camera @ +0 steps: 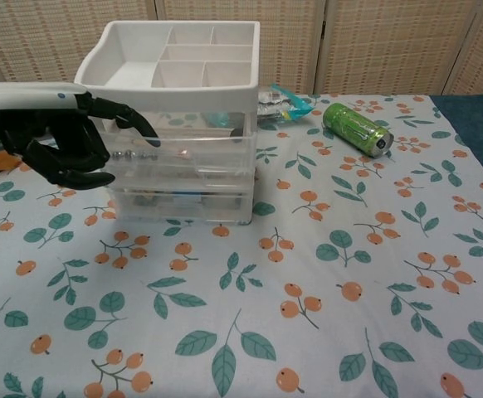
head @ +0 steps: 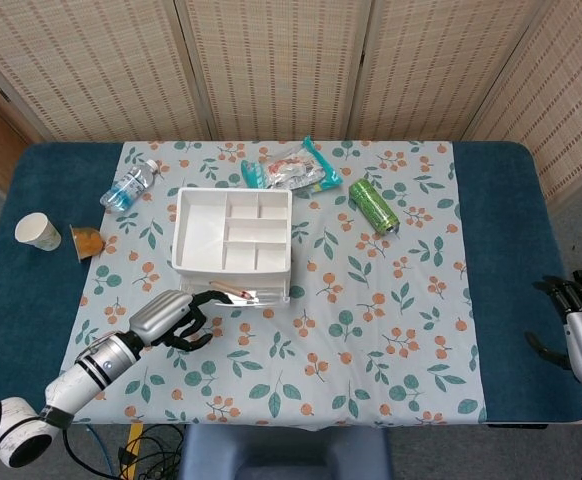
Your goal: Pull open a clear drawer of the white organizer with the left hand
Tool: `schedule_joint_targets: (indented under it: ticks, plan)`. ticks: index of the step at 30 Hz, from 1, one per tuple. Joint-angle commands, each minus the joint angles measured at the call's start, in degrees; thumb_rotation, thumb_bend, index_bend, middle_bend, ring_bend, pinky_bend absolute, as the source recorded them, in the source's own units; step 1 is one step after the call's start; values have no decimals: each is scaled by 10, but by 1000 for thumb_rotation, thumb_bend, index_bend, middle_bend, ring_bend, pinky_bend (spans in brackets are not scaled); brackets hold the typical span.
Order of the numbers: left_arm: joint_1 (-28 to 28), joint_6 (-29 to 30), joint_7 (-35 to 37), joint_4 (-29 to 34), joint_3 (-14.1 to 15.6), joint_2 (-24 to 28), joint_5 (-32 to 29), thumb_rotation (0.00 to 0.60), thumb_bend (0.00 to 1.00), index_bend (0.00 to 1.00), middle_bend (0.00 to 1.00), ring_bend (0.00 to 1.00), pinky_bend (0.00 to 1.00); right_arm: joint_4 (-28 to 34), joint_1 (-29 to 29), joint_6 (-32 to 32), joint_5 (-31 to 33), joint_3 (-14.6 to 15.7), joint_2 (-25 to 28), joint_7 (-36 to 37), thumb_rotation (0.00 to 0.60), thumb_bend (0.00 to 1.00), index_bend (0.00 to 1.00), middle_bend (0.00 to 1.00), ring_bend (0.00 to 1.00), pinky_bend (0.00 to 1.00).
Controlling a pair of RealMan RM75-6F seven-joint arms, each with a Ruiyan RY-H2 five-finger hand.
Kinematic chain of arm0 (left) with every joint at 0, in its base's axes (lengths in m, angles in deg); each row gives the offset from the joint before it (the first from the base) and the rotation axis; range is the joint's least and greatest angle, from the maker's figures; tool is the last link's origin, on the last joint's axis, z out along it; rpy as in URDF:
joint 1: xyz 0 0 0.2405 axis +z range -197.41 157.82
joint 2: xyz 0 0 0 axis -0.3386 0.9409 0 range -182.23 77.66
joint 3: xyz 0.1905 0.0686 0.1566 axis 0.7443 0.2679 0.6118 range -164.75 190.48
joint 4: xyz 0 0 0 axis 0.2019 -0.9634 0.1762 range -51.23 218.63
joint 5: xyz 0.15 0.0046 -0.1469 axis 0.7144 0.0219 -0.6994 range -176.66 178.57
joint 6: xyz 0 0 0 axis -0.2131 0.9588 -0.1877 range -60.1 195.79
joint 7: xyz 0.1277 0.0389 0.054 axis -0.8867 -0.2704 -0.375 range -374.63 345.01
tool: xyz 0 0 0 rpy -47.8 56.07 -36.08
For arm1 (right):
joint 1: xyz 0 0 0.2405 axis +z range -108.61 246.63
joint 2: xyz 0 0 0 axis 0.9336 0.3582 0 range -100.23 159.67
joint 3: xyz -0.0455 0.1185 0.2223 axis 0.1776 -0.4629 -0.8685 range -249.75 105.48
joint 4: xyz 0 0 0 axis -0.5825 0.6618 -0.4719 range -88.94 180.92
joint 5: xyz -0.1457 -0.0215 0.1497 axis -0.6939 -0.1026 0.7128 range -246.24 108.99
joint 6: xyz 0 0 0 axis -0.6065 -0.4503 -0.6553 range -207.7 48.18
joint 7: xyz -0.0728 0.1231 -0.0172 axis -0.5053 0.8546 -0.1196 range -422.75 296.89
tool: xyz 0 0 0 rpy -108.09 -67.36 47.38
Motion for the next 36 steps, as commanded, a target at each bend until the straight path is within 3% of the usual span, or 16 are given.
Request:
schedule_joint_targets:
  ticks: [1, 14, 36]
  plan:
    - [-5, -5, 19, 2, 6, 10, 11, 600, 388, 271, 883, 1000, 1000, 1, 0, 1, 1, 0, 0, -1, 600, 244, 218, 187, 222, 215]
    - [-17, -3, 59, 11, 32, 43, 56, 600, 391, 282, 897, 1000, 1000, 8, 1, 1, 1, -1, 1, -8, 600, 244, 218, 187, 222, 215]
    - [-24, 2, 61, 47, 68, 76, 85, 600, 391, 306, 898, 1000, 1000, 8, -1, -2, 0, -1, 1, -7, 600, 244, 218, 187, 222, 215]
